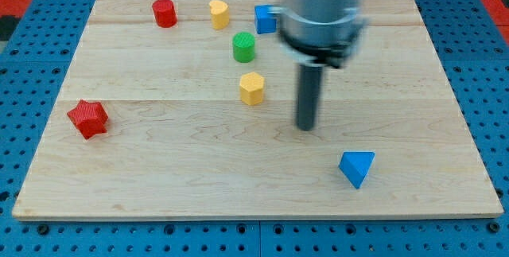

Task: Push blue triangle closer to the yellow hexagon

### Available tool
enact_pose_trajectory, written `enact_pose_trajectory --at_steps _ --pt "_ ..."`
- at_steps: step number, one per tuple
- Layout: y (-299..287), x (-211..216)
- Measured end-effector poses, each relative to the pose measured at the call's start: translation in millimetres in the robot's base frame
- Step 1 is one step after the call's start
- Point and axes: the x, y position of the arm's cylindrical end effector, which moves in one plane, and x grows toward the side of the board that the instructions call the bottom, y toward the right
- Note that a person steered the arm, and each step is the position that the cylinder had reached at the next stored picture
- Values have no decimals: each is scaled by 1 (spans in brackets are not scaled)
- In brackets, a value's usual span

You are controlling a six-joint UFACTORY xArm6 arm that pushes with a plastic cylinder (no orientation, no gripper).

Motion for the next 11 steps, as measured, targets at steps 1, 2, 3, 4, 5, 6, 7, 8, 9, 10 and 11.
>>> enact_pose_trajectory --at_steps 1,2,3,4,5,6,7,8,9,10,11 --pt "65 28" --pt "105 67" --pt "113 81" --pt "71 82" --pt "19 82" --pt "-32 82" --pt "-53 75" --pt "-53 59" --pt "-51 48" --pt "-55 32" --pt "-55 24"
